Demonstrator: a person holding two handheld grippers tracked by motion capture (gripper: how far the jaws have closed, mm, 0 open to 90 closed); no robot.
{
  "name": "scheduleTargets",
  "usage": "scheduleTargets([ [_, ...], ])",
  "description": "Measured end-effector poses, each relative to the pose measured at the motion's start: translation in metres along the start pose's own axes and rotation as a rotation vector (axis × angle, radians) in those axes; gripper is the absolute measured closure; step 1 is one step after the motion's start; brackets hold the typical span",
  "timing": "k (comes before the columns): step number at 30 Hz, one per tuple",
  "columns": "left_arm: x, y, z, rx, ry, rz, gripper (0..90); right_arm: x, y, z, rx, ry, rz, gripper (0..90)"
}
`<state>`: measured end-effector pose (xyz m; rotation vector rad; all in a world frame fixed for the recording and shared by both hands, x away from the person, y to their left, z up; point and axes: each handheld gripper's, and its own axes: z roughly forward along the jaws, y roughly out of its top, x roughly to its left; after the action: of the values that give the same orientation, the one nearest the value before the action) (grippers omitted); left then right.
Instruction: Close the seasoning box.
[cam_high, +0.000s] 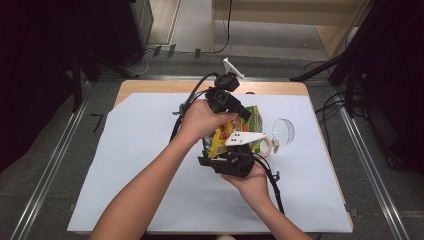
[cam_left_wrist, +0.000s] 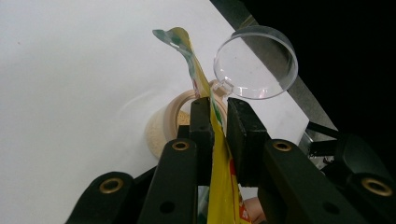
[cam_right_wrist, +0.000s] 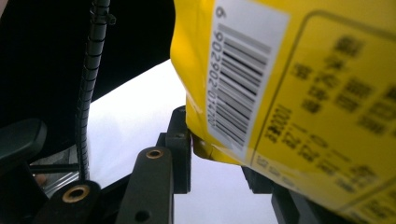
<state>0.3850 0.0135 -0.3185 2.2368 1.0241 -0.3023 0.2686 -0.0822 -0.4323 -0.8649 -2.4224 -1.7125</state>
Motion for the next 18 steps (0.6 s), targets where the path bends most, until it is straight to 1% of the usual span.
scheduleTargets([
  [4,0.0004,-0.0023,0.0001,-0.013,-0.015,-0.009,81.1,-0.0006,-0.001,0.0003,0.006,-0.004,-0.009,69.0],
  [5,0.0,-0.0028,-0.0004,-0.015,-0.018,-0.003,80.8,-0.0001,-0.0012,0.0003,0.007,-0.007,-0.011,69.0],
  [7,-0.0014,-0.0034,-0.0006,-0.02,-0.014,0.002,80.6,0.0,-0.0016,0.0005,0.008,-0.009,-0.017,69.1],
  [10,0.0004,-0.0031,-0.0008,-0.023,-0.012,-0.007,80.8,-0.0007,-0.0012,0.0012,0.008,-0.005,-0.017,69.2],
  [13,0.001,-0.0032,-0.0002,-0.027,-0.011,-0.006,80.9,-0.002,-0.0012,0.0013,0.013,-0.007,-0.025,69.2],
  [17,0.0007,-0.002,-0.0001,-0.027,-0.008,0.001,80.7,-0.0037,-0.0012,0.0014,0.008,-0.007,-0.02,69.2],
  [18,0.0006,-0.0015,0.0,-0.03,-0.009,-0.003,80.5,-0.004,-0.001,0.0013,0.007,-0.006,-0.02,69.2],
])
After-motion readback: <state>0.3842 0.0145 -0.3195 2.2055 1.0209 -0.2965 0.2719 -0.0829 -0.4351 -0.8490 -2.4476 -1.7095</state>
